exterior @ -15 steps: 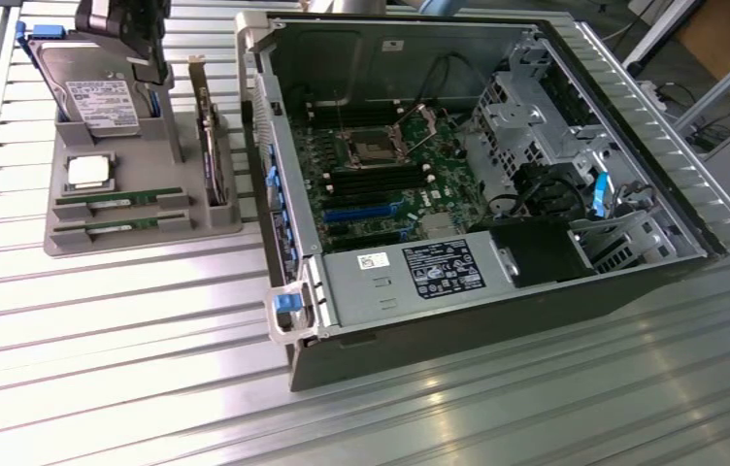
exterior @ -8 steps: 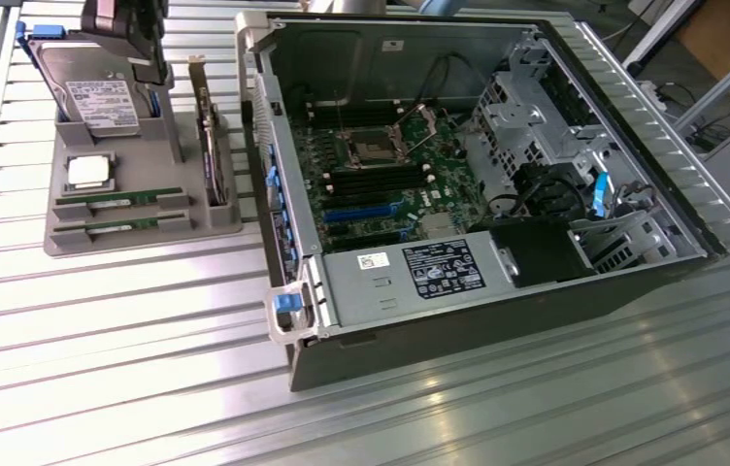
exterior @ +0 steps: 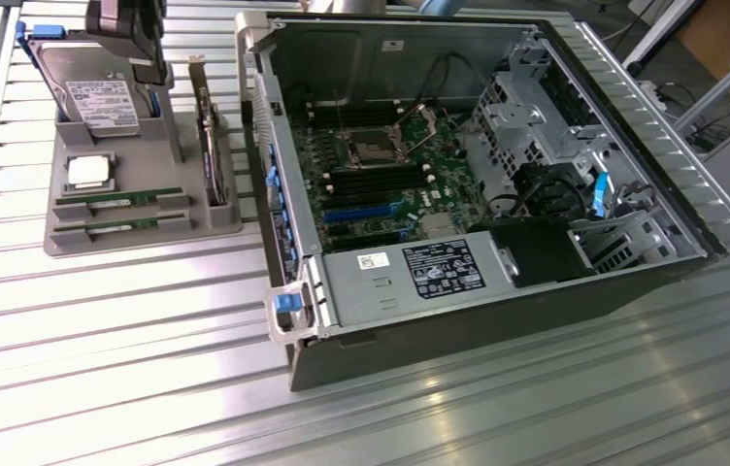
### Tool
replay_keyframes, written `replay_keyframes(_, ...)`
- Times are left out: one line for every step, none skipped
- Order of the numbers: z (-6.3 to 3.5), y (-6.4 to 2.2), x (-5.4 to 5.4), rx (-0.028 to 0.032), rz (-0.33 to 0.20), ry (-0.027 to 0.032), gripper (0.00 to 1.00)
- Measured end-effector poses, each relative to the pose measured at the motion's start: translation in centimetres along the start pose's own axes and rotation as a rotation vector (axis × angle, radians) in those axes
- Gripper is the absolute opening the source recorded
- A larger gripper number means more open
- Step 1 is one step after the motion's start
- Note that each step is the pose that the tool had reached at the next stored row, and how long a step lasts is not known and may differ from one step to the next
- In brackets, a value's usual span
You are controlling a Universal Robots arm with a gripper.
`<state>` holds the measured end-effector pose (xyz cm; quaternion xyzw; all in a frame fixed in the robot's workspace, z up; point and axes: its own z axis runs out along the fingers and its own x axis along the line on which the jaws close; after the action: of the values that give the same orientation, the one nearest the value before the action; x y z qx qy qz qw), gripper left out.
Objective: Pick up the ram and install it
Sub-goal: 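Pick up the ram and move it above insertion slot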
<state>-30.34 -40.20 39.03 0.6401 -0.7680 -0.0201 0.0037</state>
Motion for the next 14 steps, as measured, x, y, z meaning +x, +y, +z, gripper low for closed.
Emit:
replay_keyframes(0.0, 0.0, 0.0, -0.0001, -0.004, 0.0003, 0.1)
replay_keyframes(0.0, 0.0, 0.0, -0.0002, -0.009, 0.0005, 0.1)
replay_keyframes(0.0, 0.0, 0.0, -0.0003, -0.017, 0.0008, 0.1)
replay_keyframes(0.0, 0.0, 0.0, -0.0005, -0.026, 0.0012, 0.1)
replay_keyframes(0.0, 0.0, 0.0, -0.0006, -0.033, 0.0015, 0.1)
replay_keyframes(0.0, 0.0, 0.0, -0.0008, -0.042, 0.0019, 0.1)
replay_keyframes(0.0, 0.0, 0.0, -0.0008, -0.046, 0.0021, 0.1)
replay_keyframes(0.0, 0.0, 0.0, -0.001, -0.052, 0.0024, 0.1)
replay_keyframes(0.0, 0.0, 0.0, -0.0011, -0.059, 0.0027, 0.1)
replay_keyframes(0.0, 0.0, 0.0, -0.0012, -0.066, 0.003, 0.1)
replay_keyframes(0.0, 0.0, 0.0, -0.0014, -0.075, 0.0034, 0.1)
replay_keyframes(0.01, 0.0, 0.0, -0.0015, -0.081, 0.0036, 0.1)
replay_keyframes(0.01, 0.0, 0.0, -0.0017, -0.09, 0.0039, 0.1)
replay_keyframes(0.0, 0.0, 0.0, -0.0018, -0.097, 0.0042, 0.1)
